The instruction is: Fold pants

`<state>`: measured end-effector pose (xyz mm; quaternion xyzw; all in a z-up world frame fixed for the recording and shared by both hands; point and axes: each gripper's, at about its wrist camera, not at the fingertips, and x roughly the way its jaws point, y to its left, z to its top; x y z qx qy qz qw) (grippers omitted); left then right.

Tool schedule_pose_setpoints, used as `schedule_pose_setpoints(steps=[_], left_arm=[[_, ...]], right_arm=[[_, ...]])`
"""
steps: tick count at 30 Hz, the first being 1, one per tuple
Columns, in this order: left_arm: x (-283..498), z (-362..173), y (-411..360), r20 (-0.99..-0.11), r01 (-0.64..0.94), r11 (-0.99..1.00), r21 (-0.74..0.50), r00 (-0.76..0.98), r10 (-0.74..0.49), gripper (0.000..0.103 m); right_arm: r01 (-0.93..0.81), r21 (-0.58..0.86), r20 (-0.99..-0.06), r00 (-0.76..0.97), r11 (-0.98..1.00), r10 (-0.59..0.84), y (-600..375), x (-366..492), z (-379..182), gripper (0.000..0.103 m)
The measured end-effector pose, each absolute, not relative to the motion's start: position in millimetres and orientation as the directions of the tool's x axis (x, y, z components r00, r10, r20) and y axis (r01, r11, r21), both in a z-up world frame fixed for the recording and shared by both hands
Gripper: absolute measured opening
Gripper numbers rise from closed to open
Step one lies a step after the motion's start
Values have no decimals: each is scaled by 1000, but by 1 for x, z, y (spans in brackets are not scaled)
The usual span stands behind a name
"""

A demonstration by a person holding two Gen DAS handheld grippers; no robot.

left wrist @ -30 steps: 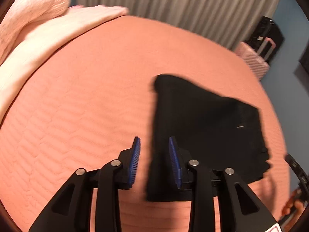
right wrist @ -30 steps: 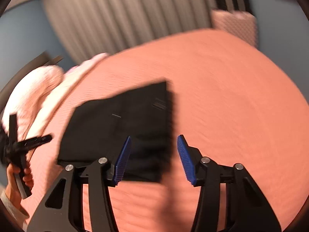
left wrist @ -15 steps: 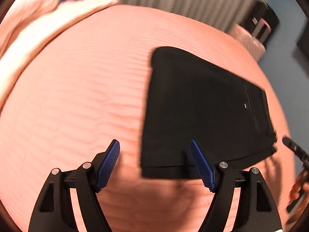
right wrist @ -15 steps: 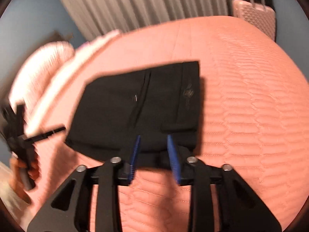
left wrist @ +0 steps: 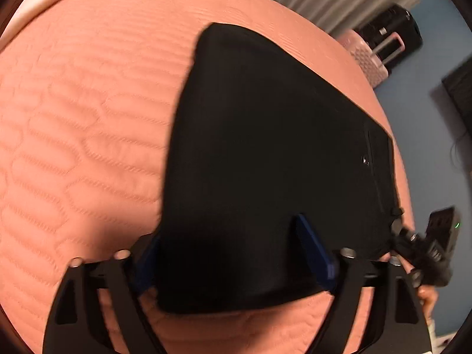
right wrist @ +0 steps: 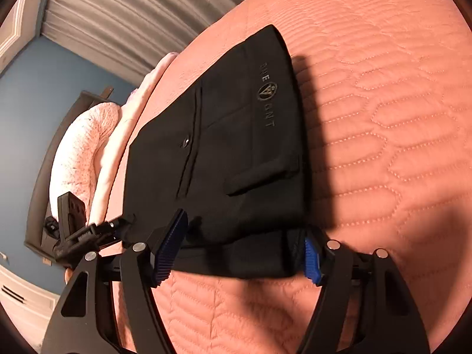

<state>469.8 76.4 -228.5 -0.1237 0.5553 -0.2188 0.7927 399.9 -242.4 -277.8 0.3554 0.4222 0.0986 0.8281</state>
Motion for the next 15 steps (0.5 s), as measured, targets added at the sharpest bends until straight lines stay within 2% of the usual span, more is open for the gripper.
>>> schedule_pose_setpoints(steps=[4,5,6,7,8,9,11,13,15], left_arm=[[471,-230,69,-845,207,894,-397,297,-444,91],[471,-230,67,-850,206,897,-390,295,-437,89],[470,-228,68,-855,201,904,-378,298,-424,79],[470,-225,66,-862,207,910,-358,300,-408,72],[470,-223,63,-863,212,912,-352,303,-403,54],[467,-215,62,-868,215,916,-337,306,-391,41],[464,-202,60,-882,218,933,-285,322,-344,21],[458,-192,71,-882,197,930,-310,306,-359,17],[452,-194,81,-883,175,923,-343,277,-380,19]], right_arm=[[164,653,-649,624,739,435,-237,405,-277,67],[170,629,-666,620,758,414,-234,406,-276,64],[176,601,-689,608,780,394,-230,404,-277,49],[170,590,-696,602,789,391,-227,403,-276,39],[174,586,-699,602,792,385,-226,404,-271,31],[180,565,-710,603,805,363,-222,405,-265,27],[170,496,-728,616,851,301,-211,399,-242,22],[171,467,-739,614,867,277,-206,387,-226,21],[172,407,-782,574,897,244,-199,383,-234,22]])
